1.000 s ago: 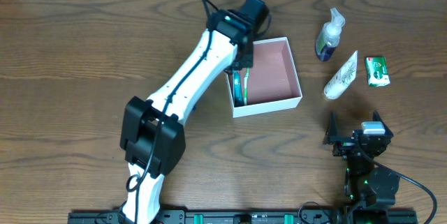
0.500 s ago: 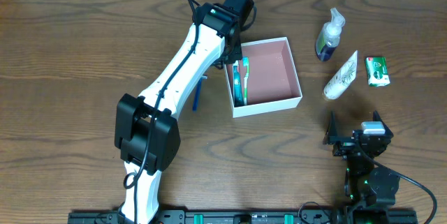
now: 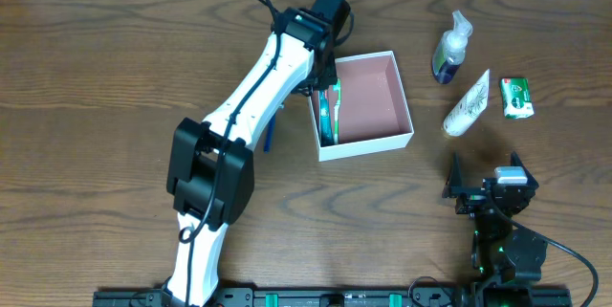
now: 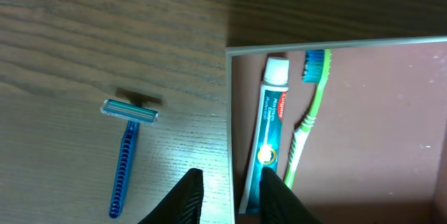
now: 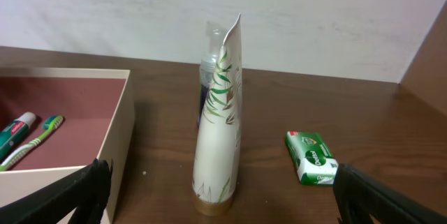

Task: Pack container
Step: 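Raise the left gripper out of the box and move toward the blue razor, then position the left gripper above the blue razor handle, then lower the left gripper and grasp the razor handle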

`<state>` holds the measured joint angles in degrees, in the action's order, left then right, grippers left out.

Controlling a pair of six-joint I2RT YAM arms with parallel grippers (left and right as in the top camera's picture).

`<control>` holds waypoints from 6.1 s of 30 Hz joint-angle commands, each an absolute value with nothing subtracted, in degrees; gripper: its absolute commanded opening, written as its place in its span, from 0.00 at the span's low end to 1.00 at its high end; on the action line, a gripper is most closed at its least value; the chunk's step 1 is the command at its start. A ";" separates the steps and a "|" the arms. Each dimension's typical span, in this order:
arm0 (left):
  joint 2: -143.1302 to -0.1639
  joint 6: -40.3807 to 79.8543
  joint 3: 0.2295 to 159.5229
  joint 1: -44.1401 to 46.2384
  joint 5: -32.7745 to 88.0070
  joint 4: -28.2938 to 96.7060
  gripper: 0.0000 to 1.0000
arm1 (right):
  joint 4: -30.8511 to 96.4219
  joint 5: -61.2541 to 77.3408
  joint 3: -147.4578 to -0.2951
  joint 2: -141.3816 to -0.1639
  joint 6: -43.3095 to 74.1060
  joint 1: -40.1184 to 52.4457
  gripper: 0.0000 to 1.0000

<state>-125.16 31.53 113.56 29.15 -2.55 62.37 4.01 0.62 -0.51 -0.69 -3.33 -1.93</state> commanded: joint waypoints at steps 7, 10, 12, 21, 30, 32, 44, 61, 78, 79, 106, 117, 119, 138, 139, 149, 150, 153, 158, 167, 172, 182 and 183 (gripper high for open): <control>-128.88 31.62 113.34 28.99 -2.07 62.41 0.28 | 4.14 0.25 -0.32 -0.38 -2.63 -1.10 0.99; -128.92 31.57 113.34 28.99 -2.09 62.06 0.27 | 4.12 0.25 -0.32 -0.38 -2.63 -1.10 0.99; -128.92 31.57 113.34 28.99 -2.09 61.73 0.23 | 4.14 0.25 -0.32 -0.38 -2.63 -1.10 0.99; -129.58 29.34 113.34 28.99 -2.09 61.32 0.06 | 4.12 0.25 -0.32 -0.38 -2.63 -1.10 0.99; -129.62 24.01 113.34 28.88 -2.11 60.58 0.06 | 4.12 0.25 -0.32 -0.38 -2.63 -1.10 0.99; -129.62 23.99 113.34 28.88 -2.11 60.51 0.06 | 4.12 0.25 -0.32 -0.38 -2.63 -1.10 0.99; -129.62 22.33 113.34 28.62 -1.91 59.92 0.06 | 4.12 0.25 -0.32 -0.38 -2.63 -1.10 0.99; -129.54 22.31 114.43 28.56 -1.91 59.88 0.13 | 4.14 0.25 -0.32 -0.38 -2.63 -1.10 0.99; -116.25 22.26 115.52 20.36 -2.00 59.09 0.36 | 4.12 0.25 -0.32 -0.38 -2.63 -1.10 0.99; -115.09 21.98 115.52 19.22 -2.09 59.94 0.39 | 4.14 0.25 -0.32 -0.38 -2.63 -1.10 0.99; -113.60 12.88 92.92 13.52 6.46 62.39 0.38 | 4.12 0.25 -0.32 -0.38 -2.63 -1.10 0.99; -113.91 9.13 85.19 13.58 6.48 57.67 0.38 | 4.12 0.25 -0.32 -0.38 -2.63 -1.10 0.99; -113.97 8.21 84.95 13.56 6.48 57.28 0.38 | 4.12 0.25 -0.32 -0.38 -2.63 -1.10 0.99; -116.71 2.52 84.95 14.59 6.70 52.12 0.38 | 4.12 0.25 -0.32 -0.38 -2.63 -1.10 0.99; -116.71 2.35 84.95 14.87 6.70 51.92 0.38 | 4.12 0.25 -0.32 -0.38 -2.63 -1.10 0.99; -117.23 6.11 84.95 16.43 6.68 50.17 0.38 | 4.12 0.25 -0.32 -0.38 -2.63 -1.10 0.99; -117.45 6.11 84.95 16.43 6.68 50.17 0.38 | 4.14 0.25 -0.32 -0.38 -2.63 -1.10 0.99; -118.34 6.04 84.95 16.51 6.92 50.24 0.38 | 4.12 0.25 -0.32 -0.38 -2.63 -1.10 0.99; -119.52 6.07 84.95 16.86 7.09 50.22 0.37 | 4.14 0.25 -0.32 -0.38 -2.63 -1.10 0.99; -119.98 6.04 84.90 16.86 7.07 49.91 0.37 | 4.14 0.25 -0.32 -0.38 -2.63 -1.10 0.99; -120.03 6.09 84.90 16.86 7.01 49.43 0.37 | 4.12 0.25 -0.32 -0.38 -2.63 -1.10 0.99; -120.33 6.26 84.84 16.86 6.61 48.66 0.31 | 4.14 0.25 -0.32 -0.38 -2.63 -1.10 0.99; -120.55 6.26 84.84 16.86 6.61 48.66 0.32 | 4.12 0.25 -0.32 -0.38 -2.63 -1.10 0.99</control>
